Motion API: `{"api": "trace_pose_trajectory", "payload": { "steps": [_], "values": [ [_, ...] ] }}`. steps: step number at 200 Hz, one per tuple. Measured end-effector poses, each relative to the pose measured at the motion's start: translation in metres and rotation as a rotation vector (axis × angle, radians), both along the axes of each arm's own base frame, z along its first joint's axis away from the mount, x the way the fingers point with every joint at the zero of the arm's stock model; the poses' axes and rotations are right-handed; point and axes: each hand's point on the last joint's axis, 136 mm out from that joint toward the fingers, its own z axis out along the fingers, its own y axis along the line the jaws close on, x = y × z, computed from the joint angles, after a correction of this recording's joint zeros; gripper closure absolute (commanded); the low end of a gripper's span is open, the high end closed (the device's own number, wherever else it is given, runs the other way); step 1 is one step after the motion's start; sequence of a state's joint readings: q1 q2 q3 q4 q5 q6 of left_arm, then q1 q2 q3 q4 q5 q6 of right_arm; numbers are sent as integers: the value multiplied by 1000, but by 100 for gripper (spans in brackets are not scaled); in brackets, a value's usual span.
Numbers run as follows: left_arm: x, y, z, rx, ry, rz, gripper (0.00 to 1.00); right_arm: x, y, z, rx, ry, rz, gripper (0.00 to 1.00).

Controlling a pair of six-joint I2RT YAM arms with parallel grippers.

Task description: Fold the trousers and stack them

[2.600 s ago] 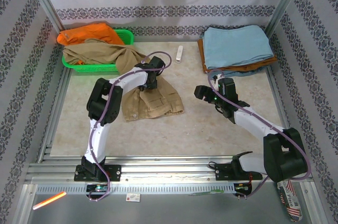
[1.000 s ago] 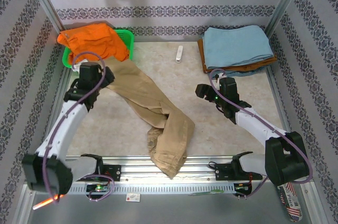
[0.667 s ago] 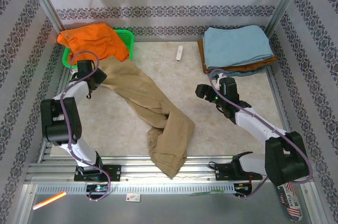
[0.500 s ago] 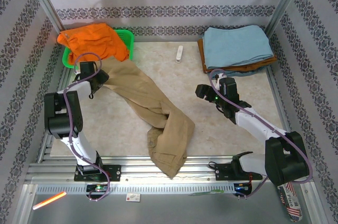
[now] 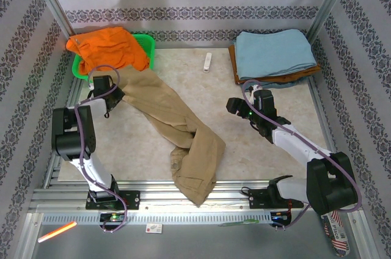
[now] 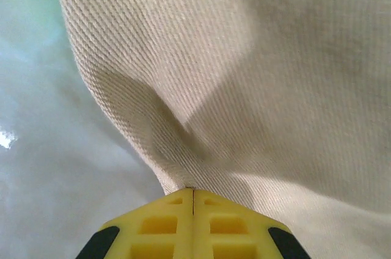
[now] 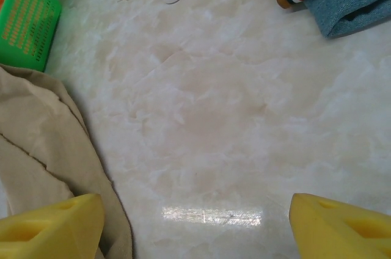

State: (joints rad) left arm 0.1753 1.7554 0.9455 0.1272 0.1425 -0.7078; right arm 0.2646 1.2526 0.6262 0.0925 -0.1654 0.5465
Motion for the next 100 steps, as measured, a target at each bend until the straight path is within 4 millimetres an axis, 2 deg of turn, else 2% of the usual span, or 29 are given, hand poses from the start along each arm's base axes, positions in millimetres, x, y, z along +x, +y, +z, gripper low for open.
{"api": "trace_pose_trajectory", "payload": {
  "steps": [11,25,40,51,74,85,100],
  "values": [
    [0,-3,15,7,-28,-9,100,0,0,0,0,0,0,21],
    [4,-15,43,32,-79,-41,100,0,0,0,0,0,-1,21],
    [16,-40,84,57,-154,-107,100,0,0,0,0,-1,-1,21],
    [27,-67,116,66,-214,-170,100,0,-1,0,-2,-2,-3,21],
    [41,-143,177,72,-332,-332,100,1,-5,4,-12,-13,-23,21],
    [38,-189,199,70,-371,-429,100,1,-10,7,-15,-24,-45,21],
    [28,-263,226,56,-423,-584,100,0,-22,13,-9,-42,-97,21]
  ]
}}
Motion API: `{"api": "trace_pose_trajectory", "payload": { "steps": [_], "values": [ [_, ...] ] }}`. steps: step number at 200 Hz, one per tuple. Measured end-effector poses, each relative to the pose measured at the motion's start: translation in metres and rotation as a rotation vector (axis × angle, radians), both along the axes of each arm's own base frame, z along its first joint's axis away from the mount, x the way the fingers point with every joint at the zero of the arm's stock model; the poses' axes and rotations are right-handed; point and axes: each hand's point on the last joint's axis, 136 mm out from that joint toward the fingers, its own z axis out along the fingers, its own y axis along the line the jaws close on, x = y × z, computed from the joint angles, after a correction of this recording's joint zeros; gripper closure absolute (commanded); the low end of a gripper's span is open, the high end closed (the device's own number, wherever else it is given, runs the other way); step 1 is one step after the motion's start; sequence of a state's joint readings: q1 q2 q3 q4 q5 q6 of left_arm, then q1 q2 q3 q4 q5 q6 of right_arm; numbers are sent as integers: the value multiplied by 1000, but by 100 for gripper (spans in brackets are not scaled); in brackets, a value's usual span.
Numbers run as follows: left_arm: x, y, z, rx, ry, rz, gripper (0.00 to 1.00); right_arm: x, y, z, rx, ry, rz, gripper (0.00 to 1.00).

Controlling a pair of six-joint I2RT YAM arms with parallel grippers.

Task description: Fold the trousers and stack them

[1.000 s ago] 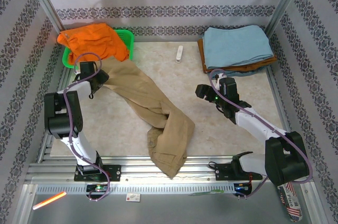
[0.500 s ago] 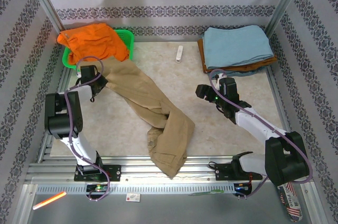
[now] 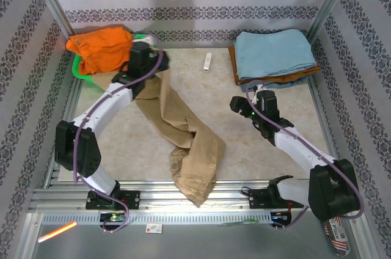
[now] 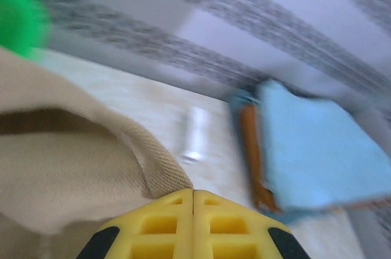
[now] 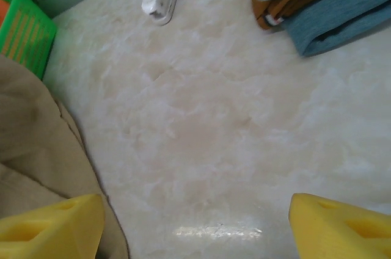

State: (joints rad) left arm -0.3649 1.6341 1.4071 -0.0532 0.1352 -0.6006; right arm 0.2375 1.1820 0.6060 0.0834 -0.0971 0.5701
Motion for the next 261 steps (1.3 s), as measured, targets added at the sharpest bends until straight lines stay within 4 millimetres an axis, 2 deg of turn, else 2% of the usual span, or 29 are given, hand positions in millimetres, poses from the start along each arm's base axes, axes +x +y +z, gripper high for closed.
{"api": "trace_pose_trajectory", "payload": {
  "steps": [19,33,50,70,71,74,80,84,95,100,104,120,133,141,151,162,174,178,183,186,188,192,205,215,225,237,261],
  "values": [
    [-27,-100,20,-7,-36,-218,100,-2,-32,8,14,-18,-116,21],
    [-49,-165,24,-17,-44,-361,100,-7,-62,16,25,-35,-221,20],
    [-77,-237,16,-17,-37,-513,100,-18,-98,32,37,-65,-348,18],
    [-112,-306,-4,-30,-10,-668,100,-34,-134,51,46,-102,-475,14],
    [-113,-308,-4,-32,-9,-673,99,-35,-137,52,47,-104,-483,14],
    [-120,-319,-8,-37,-3,-698,87,-38,-141,54,47,-107,-497,14],
    [-130,-335,-16,-44,13,-738,55,-42,-150,59,50,-116,-531,14],
    [-137,-346,-22,-44,25,-767,41,-45,-156,62,52,-119,-550,14],
    [-152,-373,-34,-48,44,-826,16,-51,-169,67,41,-119,-595,14],
    [-155,-378,-36,-47,47,-836,4,-54,-177,65,40,-104,-625,14],
    [-155,-380,-39,-45,51,-840,0,-57,-181,64,39,-95,-643,14],
    [-152,-373,-54,-13,87,-830,0,-61,-182,58,45,-60,-645,15],
    [-147,-352,-63,17,112,-809,0,-60,-175,56,65,-51,-610,16],
    [-146,-332,-67,38,137,-787,0,-59,-170,56,79,-50,-586,16],
    [-140,-298,-68,63,161,-730,0,-57,-163,57,93,-49,-553,16],
    [-125,-247,-62,80,180,-628,0,-55,-155,57,105,-48,-517,16],
    [-92,-171,-49,82,180,-437,0,-51,-141,57,108,-50,-464,16],
    [-78,-137,-43,80,177,-345,0,-49,-134,57,109,-50,-440,16],
    [-66,-103,-38,80,171,-257,0,-47,-127,56,108,-53,-412,16],
    [-56,-72,-35,75,167,-174,0,-45,-121,55,108,-53,-393,16],
    [-54,-60,-34,75,166,-143,0,-44,-118,55,107,-54,-382,16],
    [-46,-22,-32,73,163,-44,0,-42,-109,52,106,-52,-353,16],
    [-41,79,-38,67,175,220,0,-39,-87,41,93,-36,-280,15],
    [-50,137,-54,68,209,375,0,-37,-71,30,77,-10,-228,15],
    [-61,176,-75,67,257,476,0,-35,-57,17,56,19,-183,15],
    [-72,211,-104,79,324,565,0,-32,-46,7,37,45,-144,15],
    [-83,253,-154,88,418,658,1,-28,-41,-3,30,58,-129,13]
  ]
}}
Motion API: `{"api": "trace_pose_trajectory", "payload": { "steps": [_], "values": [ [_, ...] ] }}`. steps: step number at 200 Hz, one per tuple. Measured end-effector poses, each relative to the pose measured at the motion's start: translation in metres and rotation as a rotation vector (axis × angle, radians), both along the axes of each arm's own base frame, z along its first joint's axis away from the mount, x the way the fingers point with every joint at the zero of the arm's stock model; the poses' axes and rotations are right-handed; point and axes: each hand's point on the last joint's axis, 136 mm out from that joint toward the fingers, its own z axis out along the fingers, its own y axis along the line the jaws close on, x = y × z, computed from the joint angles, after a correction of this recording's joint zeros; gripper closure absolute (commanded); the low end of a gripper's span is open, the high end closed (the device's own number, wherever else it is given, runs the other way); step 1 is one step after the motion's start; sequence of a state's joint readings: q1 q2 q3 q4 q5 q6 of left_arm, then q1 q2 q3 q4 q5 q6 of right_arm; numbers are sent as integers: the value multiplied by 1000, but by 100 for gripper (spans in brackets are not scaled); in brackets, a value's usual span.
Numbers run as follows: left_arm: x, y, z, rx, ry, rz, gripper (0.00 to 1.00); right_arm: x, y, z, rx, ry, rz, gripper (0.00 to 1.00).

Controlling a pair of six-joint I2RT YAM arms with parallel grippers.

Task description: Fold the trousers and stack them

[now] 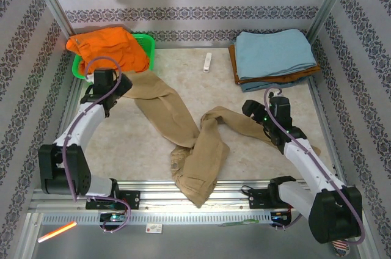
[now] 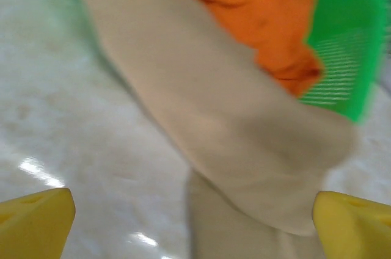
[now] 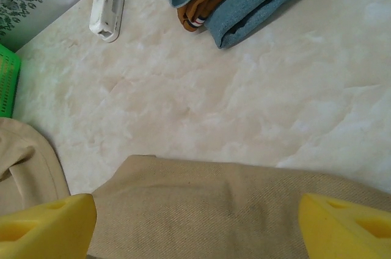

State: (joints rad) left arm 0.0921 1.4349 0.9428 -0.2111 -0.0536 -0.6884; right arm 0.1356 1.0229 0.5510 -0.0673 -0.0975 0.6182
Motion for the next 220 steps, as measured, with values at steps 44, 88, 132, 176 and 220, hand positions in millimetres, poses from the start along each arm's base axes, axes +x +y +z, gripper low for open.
{"api": "trace_pose_trajectory", "payload": {
  "steps": [44,88,132,176,220],
  "values": [
    [21,19,-65,-20,94,-43,10,6,0,4,2,-29,-2,13],
    [44,10,-94,-42,139,-112,15,9,1,6,3,-42,-2,13],
    [80,14,-87,-11,104,-136,29,10,1,3,3,-36,-2,14],
    [114,6,-95,-19,117,-194,63,10,1,2,2,-34,-2,14],
    [113,5,-97,-22,145,-203,100,10,1,2,2,-34,-2,14]
  ]
}}
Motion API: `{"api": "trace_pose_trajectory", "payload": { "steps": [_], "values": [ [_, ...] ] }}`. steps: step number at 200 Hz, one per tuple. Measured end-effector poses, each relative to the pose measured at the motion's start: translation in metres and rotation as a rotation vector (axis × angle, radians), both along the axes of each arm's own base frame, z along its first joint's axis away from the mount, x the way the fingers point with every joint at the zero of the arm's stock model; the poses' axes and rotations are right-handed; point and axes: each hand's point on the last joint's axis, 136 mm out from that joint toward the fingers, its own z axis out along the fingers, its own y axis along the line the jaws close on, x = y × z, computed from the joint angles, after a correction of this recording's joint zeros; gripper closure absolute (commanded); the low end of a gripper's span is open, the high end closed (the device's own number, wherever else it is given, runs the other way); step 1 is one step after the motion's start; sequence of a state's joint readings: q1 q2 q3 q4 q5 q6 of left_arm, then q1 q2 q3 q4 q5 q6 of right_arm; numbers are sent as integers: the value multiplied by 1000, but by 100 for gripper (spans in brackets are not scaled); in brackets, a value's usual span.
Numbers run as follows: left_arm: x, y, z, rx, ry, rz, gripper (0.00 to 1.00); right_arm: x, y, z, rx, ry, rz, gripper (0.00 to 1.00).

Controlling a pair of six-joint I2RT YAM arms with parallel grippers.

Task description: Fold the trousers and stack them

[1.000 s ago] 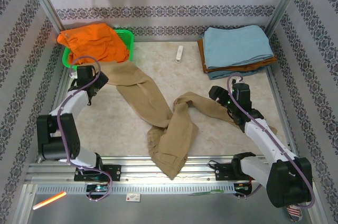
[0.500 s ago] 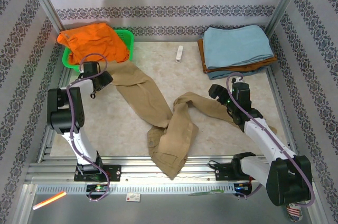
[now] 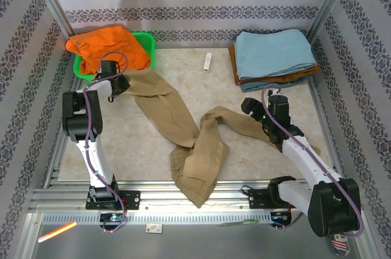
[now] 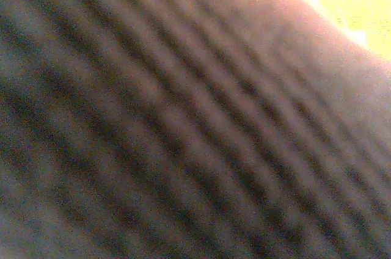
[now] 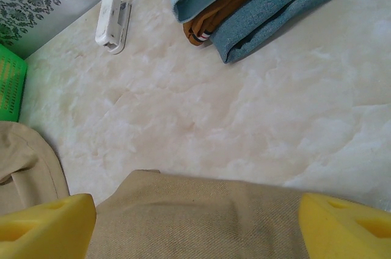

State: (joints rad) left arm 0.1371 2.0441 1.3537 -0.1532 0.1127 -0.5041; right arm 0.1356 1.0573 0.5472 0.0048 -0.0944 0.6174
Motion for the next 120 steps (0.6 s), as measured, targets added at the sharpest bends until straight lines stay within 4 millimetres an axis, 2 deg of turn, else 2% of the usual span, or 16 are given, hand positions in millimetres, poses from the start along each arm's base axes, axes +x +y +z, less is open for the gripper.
{"api": "trace_pose_trajectory", "payload": {
  "steps": [23,50,64,84,86,95,97,108,120],
  "values": [
    [-7,-1,-4,-1,10,0,100,0,0,0,0,-1,0,14],
    [-35,-9,-7,-5,33,8,100,0,0,3,1,-10,0,14],
    [-44,-20,-2,-15,30,4,100,0,0,5,2,-16,0,14],
    [-53,-46,10,-15,9,-21,100,-1,0,6,3,-20,0,14],
    [-53,-49,11,-14,7,-24,97,-1,0,6,3,-20,0,14],
    [-54,-61,15,-16,1,-39,67,-1,0,7,3,-21,0,14],
    [-54,-64,16,-20,-1,-43,63,-1,0,7,3,-21,0,14],
    [-52,-79,18,-33,-6,-52,57,-1,0,8,4,-24,0,14],
    [-52,-86,15,-46,10,-41,49,-1,0,9,4,-28,0,14]
  ]
}}
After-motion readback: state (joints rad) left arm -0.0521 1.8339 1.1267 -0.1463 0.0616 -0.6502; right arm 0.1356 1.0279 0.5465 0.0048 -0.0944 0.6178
